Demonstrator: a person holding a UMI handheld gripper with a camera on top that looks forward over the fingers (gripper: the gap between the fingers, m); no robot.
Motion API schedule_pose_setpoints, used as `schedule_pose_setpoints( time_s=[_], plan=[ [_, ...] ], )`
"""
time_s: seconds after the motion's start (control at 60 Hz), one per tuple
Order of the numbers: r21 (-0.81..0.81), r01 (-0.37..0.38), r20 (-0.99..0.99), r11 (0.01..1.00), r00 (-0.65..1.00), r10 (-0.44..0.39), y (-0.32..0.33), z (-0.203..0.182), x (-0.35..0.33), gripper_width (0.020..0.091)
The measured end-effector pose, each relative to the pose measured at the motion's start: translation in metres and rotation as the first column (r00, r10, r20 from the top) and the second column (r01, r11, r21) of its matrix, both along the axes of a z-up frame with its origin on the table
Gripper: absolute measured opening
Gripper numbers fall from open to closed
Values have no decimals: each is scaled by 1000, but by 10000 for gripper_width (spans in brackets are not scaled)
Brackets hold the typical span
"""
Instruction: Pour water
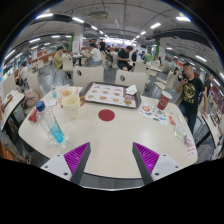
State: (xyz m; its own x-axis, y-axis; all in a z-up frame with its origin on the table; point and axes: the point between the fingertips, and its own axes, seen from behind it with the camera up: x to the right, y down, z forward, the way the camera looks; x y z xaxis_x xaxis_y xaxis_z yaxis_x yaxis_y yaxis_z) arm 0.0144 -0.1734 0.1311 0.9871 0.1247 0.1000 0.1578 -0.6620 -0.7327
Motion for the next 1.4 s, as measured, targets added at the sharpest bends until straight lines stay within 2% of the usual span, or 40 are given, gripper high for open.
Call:
schedule_pose_setpoints(
  time_s=[0.3, 0.4, 0.55, 0.7, 0.883, 0.95, 1.067, 1.15, 1.283, 1.333, 1.4],
  plan=[
    [-44, 86, 17, 995, 996, -86, -21, -28, -39, 853],
    [-53, 76, -19, 996, 997, -77, -41, -42, -76, 855],
    [-26, 16, -95, 1000, 995, -19, -51, -56, -156, 855],
    [61, -10, -152, 998, 988, 19, -22, -54, -223, 852],
    [171, 93, -175, 981, 983, -63, 37, -55, -240, 847],
    [191, 113, -177, 975, 981, -79, 56, -61, -240, 780],
    [209, 125, -156, 970, 983, -94, 70, -72, -237, 581],
    [237, 117, -151, 964, 985, -82, 76, -70, -235, 551],
    [258, 106, -131, 960, 989, -74, 77, -69, -234, 465],
    [264, 91, -111, 960, 992, -64, 78, -68, -234, 410],
    [261, 73, -74, 963, 996, -55, 78, -68, -238, 386]
  ],
)
